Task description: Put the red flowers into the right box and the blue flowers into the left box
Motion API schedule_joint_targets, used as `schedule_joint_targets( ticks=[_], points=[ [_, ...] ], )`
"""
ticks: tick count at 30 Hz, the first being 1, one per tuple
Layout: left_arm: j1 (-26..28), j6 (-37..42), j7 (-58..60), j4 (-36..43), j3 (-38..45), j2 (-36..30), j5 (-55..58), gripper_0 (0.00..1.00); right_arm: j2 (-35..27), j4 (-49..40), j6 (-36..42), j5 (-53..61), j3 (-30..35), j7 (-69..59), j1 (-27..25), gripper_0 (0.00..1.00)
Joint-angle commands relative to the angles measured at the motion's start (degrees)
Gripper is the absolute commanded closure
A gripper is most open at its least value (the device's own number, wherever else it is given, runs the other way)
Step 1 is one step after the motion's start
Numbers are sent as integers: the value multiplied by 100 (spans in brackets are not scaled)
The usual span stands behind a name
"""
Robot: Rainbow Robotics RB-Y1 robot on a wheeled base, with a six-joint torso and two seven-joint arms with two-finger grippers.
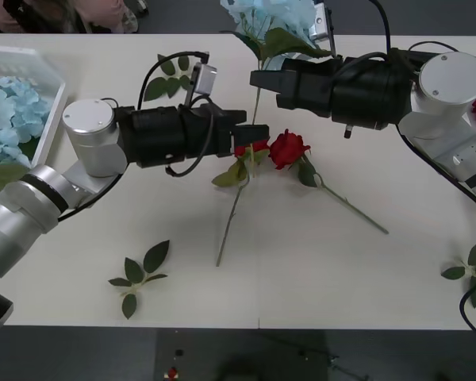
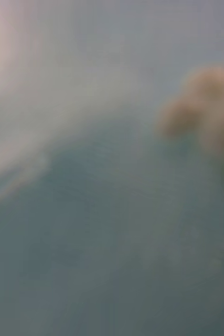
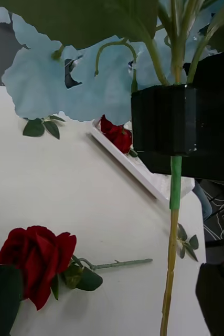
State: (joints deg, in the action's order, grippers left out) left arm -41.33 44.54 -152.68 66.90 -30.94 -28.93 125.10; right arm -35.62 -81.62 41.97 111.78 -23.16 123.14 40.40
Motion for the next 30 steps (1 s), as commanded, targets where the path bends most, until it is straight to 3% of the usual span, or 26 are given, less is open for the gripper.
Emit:
schedule_joint_targets(
  ticks=[1, 21, 23, 24, 27, 30],
  points=[
    [-86, 29, -7, 209, -140, -174, 32, 100, -6, -170, -22, 2, 102, 9, 100, 100],
    [-86, -24, -16, 201, -167, -183, 226, 100, 64, -170, -66, 2, 102, -35, 91, 100],
    [-86, -42, -16, 209, -167, -218, 542, 100, 38, -170, -57, -121, 102, -35, 91, 57],
    [-86, -42, -16, 218, -167, -271, 779, 100, 20, -170, -31, -253, 102, -35, 100, 42],
    [-86, -42, -7, 297, -167, -482, 1184, 100, -15, -170, 22, -472, 102, -44, 108, 30],
    [-86, -15, 54, 499, -140, -1018, 1588, 100, -50, -170, 110, -543, 102, -44, 126, 25]
  ],
)
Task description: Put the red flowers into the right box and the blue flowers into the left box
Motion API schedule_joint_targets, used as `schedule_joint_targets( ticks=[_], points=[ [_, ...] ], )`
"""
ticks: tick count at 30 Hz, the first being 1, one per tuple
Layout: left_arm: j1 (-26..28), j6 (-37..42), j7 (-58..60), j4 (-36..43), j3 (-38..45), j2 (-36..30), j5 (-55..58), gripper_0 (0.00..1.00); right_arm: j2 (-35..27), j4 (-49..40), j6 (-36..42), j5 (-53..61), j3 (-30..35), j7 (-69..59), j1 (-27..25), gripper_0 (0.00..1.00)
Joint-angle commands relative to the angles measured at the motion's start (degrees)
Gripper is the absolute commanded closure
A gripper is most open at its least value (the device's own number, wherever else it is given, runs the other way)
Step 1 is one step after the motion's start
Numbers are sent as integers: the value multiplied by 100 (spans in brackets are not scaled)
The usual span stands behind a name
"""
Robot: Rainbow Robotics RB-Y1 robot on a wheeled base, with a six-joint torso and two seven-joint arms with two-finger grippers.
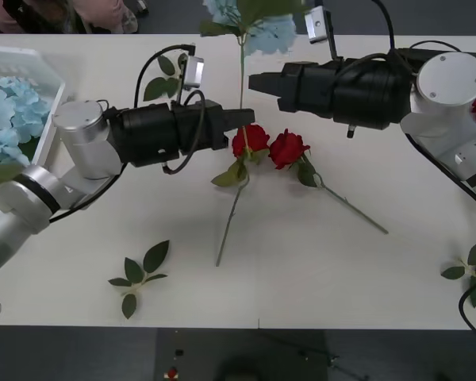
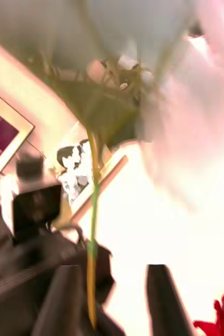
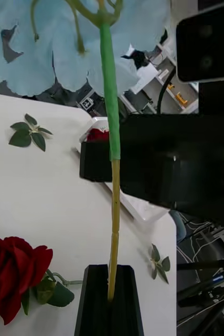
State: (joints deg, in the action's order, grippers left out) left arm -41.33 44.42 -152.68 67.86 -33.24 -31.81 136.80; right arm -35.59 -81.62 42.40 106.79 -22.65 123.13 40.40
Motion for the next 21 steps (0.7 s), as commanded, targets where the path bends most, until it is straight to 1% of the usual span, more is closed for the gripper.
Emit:
schedule_joint_targets(
  ticks=[1, 5, 9, 10, 12, 13, 15, 18, 21],
  points=[
    [-86, 14, 89, 518, 81, -1003, 541, 100, -62, -170, 110, -44, 50, -44, 126, 24],
    [-86, 225, 555, 887, 81, -2014, 585, 100, -141, -170, 251, -44, 50, -53, 126, 22],
    [-42, 1042, 1135, 1001, 81, -3420, 629, 100, -431, -170, 629, -352, 50, -167, 126, 22],
    [-16, 1130, 1179, 1001, 90, -3605, 647, 100, -493, -170, 734, -440, 50, -237, 143, 22],
    [221, 1455, 1223, 975, 90, -4439, 717, 100, -827, -170, 1253, -914, 33, -589, 196, 22],
    [292, 1543, 1223, 948, 90, -4624, 717, 100, -906, -170, 1393, -1029, 15, -650, 214, 22],
    [635, 1684, 1179, 755, 90, -5310, 585, 100, -1258, -170, 1912, -1424, -73, -958, 284, 22],
    [960, 1491, 827, 403, 90, -5758, 67, 100, -1644, -170, 2343, -1952, -328, -1230, 390, 22],
    [1083, 1262, 397, -300, 90, -5951, -514, 100, -1873, -170, 2668, -2549, -635, -1292, 513, 22]
  ],
)
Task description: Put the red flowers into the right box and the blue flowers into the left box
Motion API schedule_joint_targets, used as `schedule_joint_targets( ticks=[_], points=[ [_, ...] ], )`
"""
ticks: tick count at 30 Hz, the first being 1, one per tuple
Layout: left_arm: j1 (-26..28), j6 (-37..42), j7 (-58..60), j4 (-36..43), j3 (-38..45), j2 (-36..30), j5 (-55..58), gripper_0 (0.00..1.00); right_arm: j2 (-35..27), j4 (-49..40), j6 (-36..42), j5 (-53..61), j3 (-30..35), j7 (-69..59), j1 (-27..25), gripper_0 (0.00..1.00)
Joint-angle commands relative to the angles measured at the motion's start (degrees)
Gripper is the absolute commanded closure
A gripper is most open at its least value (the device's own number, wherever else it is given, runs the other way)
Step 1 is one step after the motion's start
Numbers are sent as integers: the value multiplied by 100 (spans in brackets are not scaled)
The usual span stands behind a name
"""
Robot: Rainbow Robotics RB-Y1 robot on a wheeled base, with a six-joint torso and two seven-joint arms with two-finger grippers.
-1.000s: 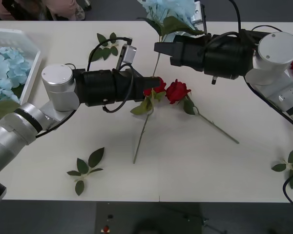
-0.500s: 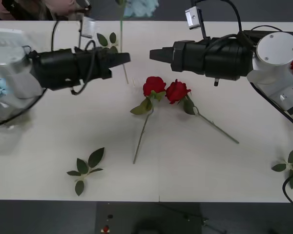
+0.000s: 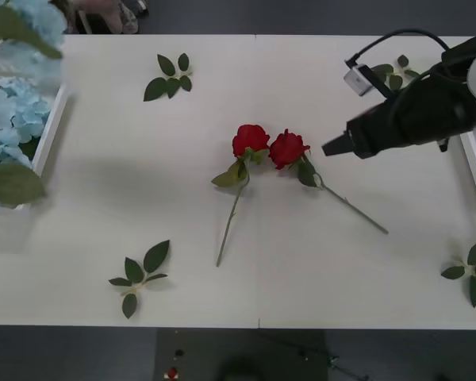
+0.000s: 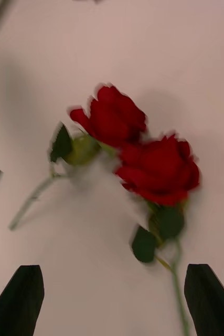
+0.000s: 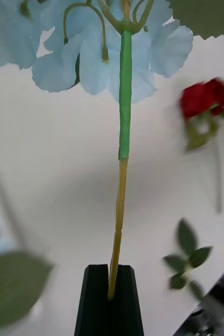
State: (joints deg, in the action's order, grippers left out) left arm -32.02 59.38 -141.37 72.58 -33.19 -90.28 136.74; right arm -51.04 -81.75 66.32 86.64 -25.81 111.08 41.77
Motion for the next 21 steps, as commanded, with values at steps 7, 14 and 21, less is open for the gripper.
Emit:
schedule_joint_targets(
  ticks=[7, 14, 21],
  points=[
    [170, -788, -1209, -2213, 85, 63, -1888, 100, -319, -192, 118, -1940, -961, -113, 428, 22],
    [407, -1350, -1227, -2468, 85, 195, -2881, 99, 191, -16, -23, -2643, -1110, -219, 428, 22],
    [451, -1517, -1235, -2398, 85, 327, -2978, 48, 842, 151, -23, -3364, -1119, -597, 420, 22]
  ],
)
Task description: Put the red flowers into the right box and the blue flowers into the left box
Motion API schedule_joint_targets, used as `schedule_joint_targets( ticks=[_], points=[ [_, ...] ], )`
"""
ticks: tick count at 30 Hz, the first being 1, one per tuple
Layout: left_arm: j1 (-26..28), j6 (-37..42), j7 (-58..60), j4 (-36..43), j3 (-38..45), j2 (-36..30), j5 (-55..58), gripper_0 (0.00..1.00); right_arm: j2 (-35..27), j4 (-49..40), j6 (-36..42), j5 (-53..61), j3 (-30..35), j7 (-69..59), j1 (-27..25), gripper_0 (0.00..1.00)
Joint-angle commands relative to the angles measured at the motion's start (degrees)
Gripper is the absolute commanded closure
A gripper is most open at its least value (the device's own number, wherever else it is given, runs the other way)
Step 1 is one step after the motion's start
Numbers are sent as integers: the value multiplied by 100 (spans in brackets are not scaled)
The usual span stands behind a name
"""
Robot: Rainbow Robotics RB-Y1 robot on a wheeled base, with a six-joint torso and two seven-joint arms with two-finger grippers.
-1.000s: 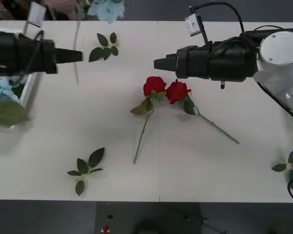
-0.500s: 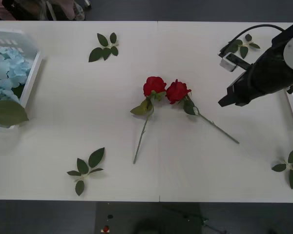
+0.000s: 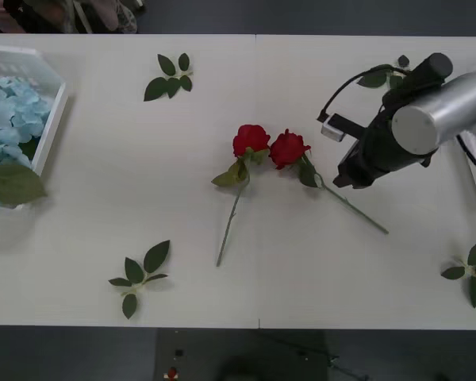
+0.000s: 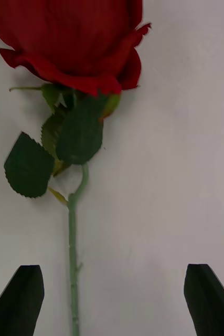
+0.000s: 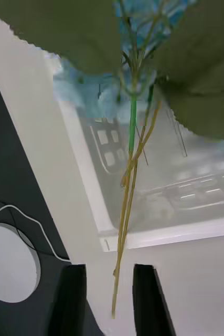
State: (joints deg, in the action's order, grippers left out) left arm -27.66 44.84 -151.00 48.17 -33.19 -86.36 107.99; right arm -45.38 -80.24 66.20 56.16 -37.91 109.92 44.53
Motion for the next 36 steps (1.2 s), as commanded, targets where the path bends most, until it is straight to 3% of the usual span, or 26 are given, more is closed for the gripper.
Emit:
schedule_joint_targets(
  ticks=[1, 5, 12, 15, 17, 21, 27, 36],
  points=[
    [15, -71, -272, 52, 85, -57, -111, 44, 389, 53, -2, -448, 91, -516, 152, 22],
    [23, -89, -290, 78, 85, -92, 144, 32, 715, 334, -28, -729, 91, -551, 152, 22],
    [23, -71, -400, 430, 234, -575, 1954, 23, 1066, 896, -353, -1010, 91, -586, 161, 24],
    [15, 280, -400, 491, 603, -769, 2596, 20, 1224, 1178, -547, -1107, 91, -586, 179, 26],
    [23, 667, -400, 553, 955, -760, 2737, 20, 1295, 1336, -608, -1133, 91, -542, 231, 31],
    [15, 1300, -400, 1036, 1456, -400, 2939, 20, 1444, 1617, -722, -1124, 65, -507, 311, 54],
    [-56, 711, -281, 2232, 1491, 673, 2280, 20, 1453, 1819, -1039, -1098, -234, -577, 372, 97],
    [-214, 500, 1802, 3207, 1482, 2158, 372, 20, 1391, 1881, -1083, -975, -181, -621, 451, 100]
  ],
)
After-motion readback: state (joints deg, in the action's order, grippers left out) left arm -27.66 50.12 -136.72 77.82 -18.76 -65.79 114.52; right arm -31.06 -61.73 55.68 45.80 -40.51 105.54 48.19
